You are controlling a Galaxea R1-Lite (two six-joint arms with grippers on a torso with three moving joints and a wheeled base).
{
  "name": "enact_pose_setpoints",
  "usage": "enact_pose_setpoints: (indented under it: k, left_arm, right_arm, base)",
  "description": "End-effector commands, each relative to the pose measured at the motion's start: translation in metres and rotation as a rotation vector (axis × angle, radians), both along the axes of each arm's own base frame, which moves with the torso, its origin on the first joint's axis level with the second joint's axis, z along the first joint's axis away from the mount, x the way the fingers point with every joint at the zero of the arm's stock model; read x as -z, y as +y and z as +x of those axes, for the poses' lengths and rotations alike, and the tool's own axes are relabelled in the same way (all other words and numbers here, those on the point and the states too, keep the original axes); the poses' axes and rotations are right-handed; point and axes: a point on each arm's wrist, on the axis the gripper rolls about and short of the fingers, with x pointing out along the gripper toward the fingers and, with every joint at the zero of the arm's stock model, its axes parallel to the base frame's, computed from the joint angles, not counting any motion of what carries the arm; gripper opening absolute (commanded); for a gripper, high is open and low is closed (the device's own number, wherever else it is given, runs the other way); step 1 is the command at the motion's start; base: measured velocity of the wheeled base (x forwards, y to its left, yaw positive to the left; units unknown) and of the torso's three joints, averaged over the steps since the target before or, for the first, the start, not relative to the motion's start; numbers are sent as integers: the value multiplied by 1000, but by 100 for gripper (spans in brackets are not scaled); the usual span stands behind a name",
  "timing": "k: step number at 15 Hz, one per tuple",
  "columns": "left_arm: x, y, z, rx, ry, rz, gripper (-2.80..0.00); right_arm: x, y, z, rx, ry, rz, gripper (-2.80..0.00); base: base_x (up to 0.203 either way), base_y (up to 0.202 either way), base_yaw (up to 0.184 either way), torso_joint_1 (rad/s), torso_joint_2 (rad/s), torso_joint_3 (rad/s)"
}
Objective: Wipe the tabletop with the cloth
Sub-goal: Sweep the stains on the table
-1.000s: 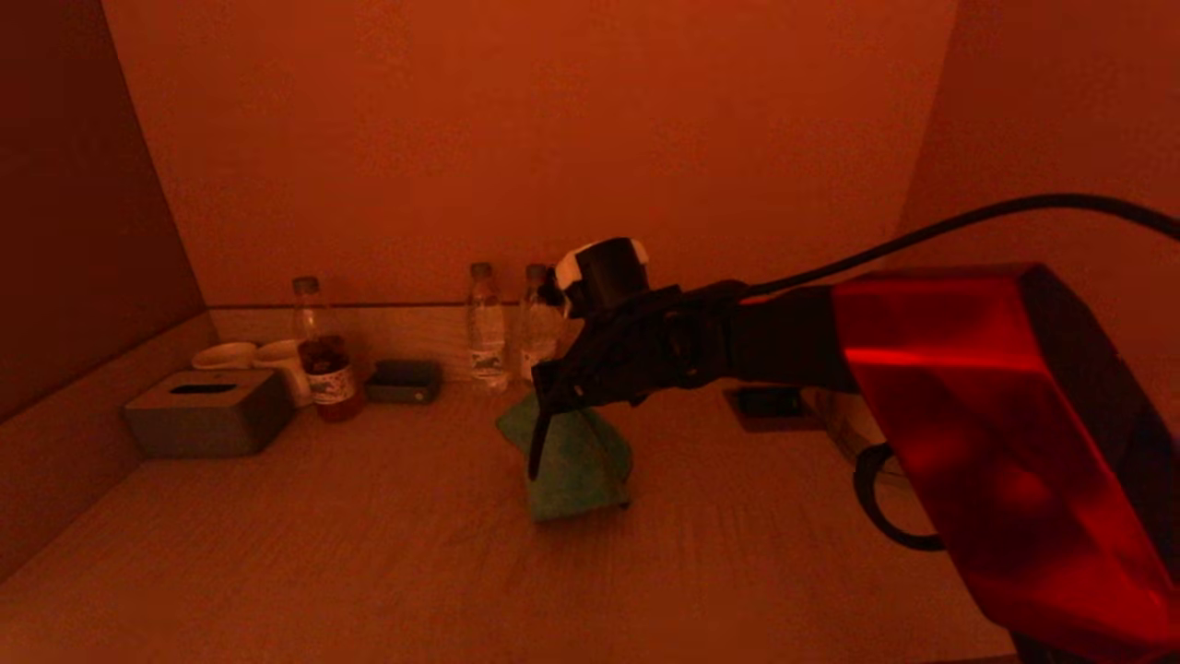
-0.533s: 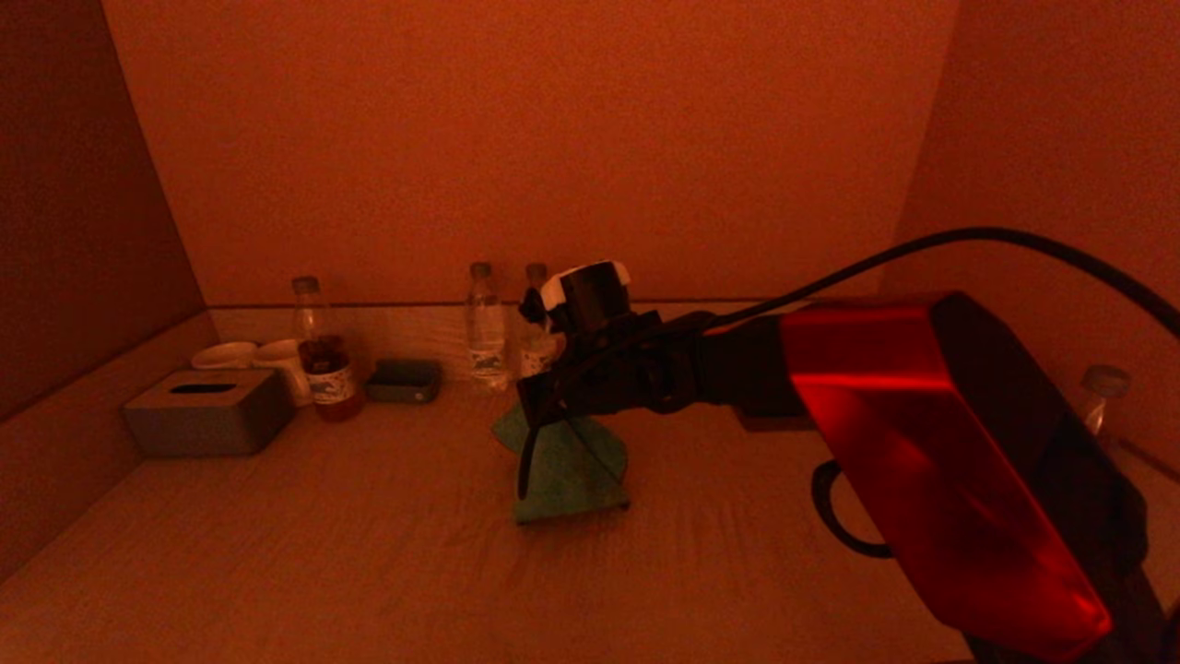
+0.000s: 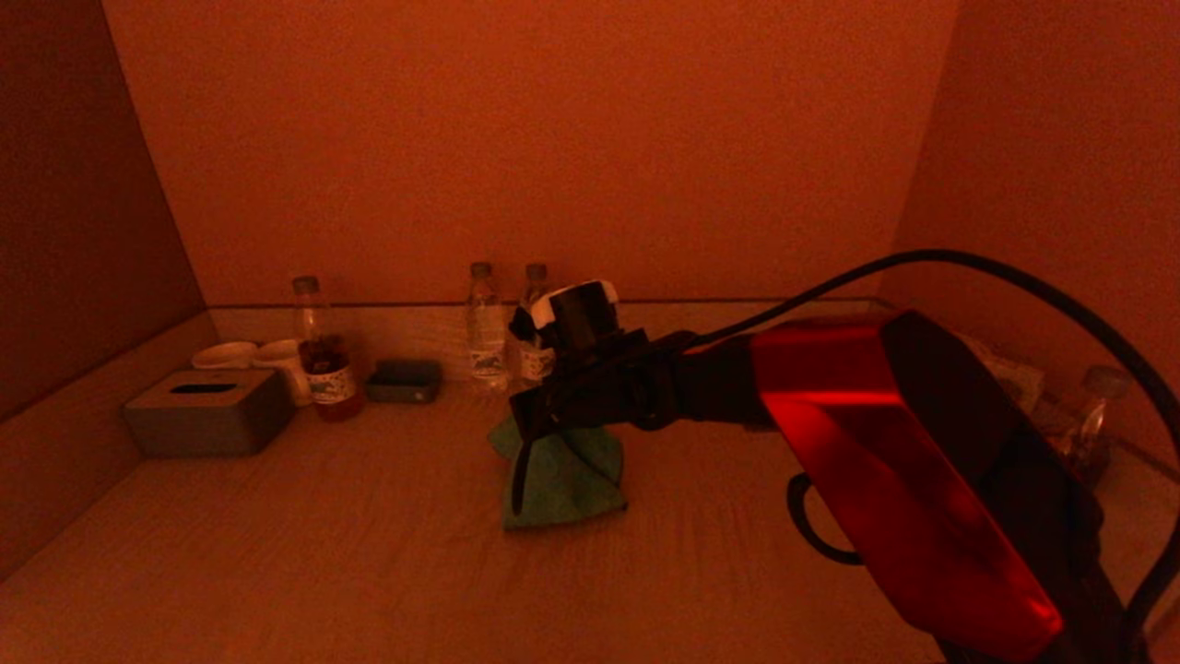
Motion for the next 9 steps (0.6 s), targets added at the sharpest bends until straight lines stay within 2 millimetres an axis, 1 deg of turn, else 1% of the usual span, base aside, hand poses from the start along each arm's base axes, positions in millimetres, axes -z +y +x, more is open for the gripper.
enact_pose_setpoints:
  k: [1, 5, 7, 9]
  left_arm:
    - [0, 0, 0, -1, 0, 0, -280]
    - [0, 0, 0, 0, 0, 0, -280]
    - [0, 0, 0, 0, 0, 0, -280]
    - [0, 0, 0, 0, 0, 0, -280]
  right_arm:
    - [14, 9, -2, -19, 26, -18, -280]
    - [45, 27, -5, -50, 59, -46, -280]
    - [54, 32, -6, -58, 69, -54, -280]
    - [67, 36, -6, -57, 86, -73, -280]
  base:
    - [0, 0, 0, 0, 0, 0]
    - [0, 0, 0, 0, 0, 0]
    - [0, 0, 0, 0, 0, 0]
    - [0, 0, 0, 0, 0, 0]
